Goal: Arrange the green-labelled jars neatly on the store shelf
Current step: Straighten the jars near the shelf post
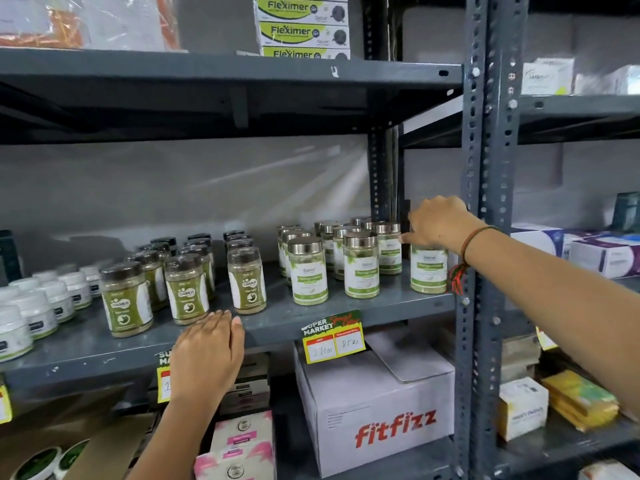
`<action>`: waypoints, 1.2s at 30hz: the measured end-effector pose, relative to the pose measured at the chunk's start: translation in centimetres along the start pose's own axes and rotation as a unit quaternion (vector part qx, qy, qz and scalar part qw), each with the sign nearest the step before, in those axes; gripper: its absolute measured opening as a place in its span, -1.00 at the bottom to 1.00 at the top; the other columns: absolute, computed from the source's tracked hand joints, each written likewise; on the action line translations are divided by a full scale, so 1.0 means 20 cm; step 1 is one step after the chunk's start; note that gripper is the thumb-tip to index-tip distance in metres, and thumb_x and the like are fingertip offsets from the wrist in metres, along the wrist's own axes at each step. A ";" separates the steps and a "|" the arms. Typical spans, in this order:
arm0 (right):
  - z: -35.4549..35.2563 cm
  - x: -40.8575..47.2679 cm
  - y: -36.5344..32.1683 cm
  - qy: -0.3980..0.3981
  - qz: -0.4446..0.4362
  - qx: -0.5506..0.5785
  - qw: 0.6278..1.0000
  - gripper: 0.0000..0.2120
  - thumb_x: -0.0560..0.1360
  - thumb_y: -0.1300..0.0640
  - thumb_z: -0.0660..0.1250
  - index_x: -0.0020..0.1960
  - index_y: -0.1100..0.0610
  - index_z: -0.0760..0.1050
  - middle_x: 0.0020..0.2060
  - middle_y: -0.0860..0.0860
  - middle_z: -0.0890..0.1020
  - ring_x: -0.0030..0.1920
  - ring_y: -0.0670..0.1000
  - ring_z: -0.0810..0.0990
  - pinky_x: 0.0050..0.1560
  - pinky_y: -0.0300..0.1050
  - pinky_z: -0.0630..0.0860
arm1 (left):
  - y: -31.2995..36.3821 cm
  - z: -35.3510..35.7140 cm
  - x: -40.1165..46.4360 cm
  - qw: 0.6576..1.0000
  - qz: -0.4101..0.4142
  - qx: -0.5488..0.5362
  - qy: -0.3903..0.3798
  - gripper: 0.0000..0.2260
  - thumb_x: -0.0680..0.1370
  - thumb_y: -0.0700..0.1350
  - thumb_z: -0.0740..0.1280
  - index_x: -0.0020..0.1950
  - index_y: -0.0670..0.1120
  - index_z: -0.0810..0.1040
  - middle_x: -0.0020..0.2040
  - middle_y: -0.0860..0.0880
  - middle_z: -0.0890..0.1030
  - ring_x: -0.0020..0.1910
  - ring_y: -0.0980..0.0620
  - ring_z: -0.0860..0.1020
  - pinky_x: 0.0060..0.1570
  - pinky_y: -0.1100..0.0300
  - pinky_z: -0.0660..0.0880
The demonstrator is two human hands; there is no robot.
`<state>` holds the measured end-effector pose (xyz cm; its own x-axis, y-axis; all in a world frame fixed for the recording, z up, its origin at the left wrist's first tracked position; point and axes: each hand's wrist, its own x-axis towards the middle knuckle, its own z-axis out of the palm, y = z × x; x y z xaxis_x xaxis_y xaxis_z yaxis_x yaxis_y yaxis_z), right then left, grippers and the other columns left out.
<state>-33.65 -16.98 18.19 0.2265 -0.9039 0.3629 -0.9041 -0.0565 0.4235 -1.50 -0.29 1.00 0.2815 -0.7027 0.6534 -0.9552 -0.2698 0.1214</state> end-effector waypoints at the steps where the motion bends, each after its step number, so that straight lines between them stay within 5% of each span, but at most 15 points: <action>1: 0.00 0.00 0.00 -0.006 0.005 -0.002 1.000 -0.39 0.53 -0.35 0.08 0.28 0.06 0.54 0.14 0.06 0.58 0.16 0.14 0.54 -0.16 0.02 0.36 | 0.00 0.00 0.00 1.000 -0.001 0.001 -0.001 -0.52 0.59 0.06 0.02 0.11 -0.18 0.64 0.09 -0.12 0.68 0.13 -0.07 0.61 0.18 0.03 0.48; 6: 0.02 0.01 0.02 -0.033 0.009 0.035 0.999 -0.40 0.48 -0.36 0.19 0.27 0.05 0.56 0.17 0.07 0.57 0.17 0.14 0.54 -0.07 0.02 0.47 | -0.01 0.02 0.00 1.000 -0.003 0.009 -0.004 -0.53 0.58 0.06 0.04 0.10 -0.18 0.65 0.08 -0.13 0.68 0.11 -0.07 0.62 0.17 0.02 0.49; 11: 0.05 0.04 0.04 -0.015 -0.002 0.087 0.996 -0.44 0.42 -0.36 0.29 0.15 0.06 0.58 -0.07 0.04 0.55 0.02 0.11 0.53 0.02 0.06 0.56 | 0.00 0.02 0.00 1.000 -0.007 0.002 0.008 -0.57 0.57 0.03 0.08 0.07 -0.19 0.66 0.05 -0.14 0.69 0.08 -0.09 0.64 0.14 0.00 0.50; 31: 0.09 0.10 0.03 -0.014 -0.060 0.207 0.977 -0.31 0.41 -0.40 0.27 0.38 -0.01 0.44 0.13 0.10 0.60 0.13 0.18 0.56 0.12 0.10 0.54 | 0.00 0.03 0.00 1.000 -0.011 0.005 0.014 -0.56 0.58 0.05 0.06 0.08 -0.16 0.66 0.06 -0.12 0.69 0.07 -0.07 0.63 0.11 0.00 0.51; 36: 0.04 0.07 -0.04 0.174 -0.099 0.246 0.948 -0.33 0.49 -0.40 0.06 0.33 0.05 0.47 -0.04 0.11 0.63 0.03 0.21 0.62 -0.02 0.15 0.59 | 0.00 0.03 0.00 1.000 -0.010 0.006 0.017 -0.55 0.58 0.05 0.05 0.07 -0.16 0.66 0.05 -0.11 0.69 0.08 -0.07 0.63 0.11 -0.01 0.51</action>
<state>-32.87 -18.48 17.61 0.4388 -0.6642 0.6052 -0.8713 -0.4792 0.1057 -1.38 -0.72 0.53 0.2969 -0.6745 0.6759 -0.9484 -0.2911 0.1261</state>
